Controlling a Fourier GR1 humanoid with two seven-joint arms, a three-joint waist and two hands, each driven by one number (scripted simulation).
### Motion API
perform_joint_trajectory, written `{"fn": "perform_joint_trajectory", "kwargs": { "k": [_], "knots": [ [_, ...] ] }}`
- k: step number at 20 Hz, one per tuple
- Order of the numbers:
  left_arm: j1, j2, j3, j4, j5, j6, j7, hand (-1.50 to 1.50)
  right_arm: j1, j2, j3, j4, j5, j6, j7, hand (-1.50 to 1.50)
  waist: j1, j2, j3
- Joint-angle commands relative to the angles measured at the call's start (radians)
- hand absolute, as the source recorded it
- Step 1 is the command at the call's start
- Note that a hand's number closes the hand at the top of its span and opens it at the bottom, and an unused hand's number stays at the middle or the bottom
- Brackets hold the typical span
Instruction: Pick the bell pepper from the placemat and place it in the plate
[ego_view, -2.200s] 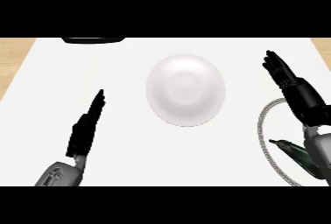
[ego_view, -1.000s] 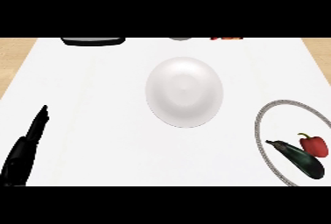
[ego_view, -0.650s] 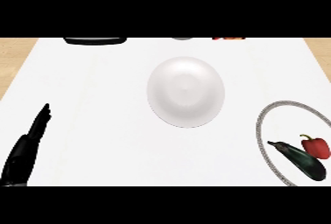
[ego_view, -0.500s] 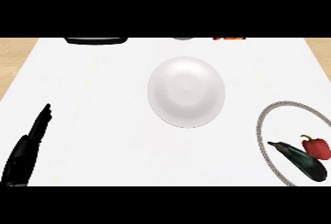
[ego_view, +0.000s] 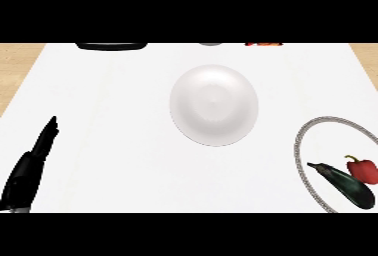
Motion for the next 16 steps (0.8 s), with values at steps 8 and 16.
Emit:
{"fn": "perform_joint_trajectory", "kwargs": {
  "k": [8, 16],
  "knots": [
    [0.014, -0.038, 0.022, -0.061, -0.055, -0.01, 0.059, 0.0, -0.159, -0.039, 0.117, 0.222, 0.293, 0.072, -0.083, -1.5, -0.001, -0.001, 0.001],
    [0.007, -0.086, 0.071, 0.008, -0.086, -0.062, -0.005, 0.0, -0.287, 0.031, 0.186, 0.408, 0.457, 0.072, -0.187, -1.5, -0.004, -0.001, 0.0]
  ]
}}
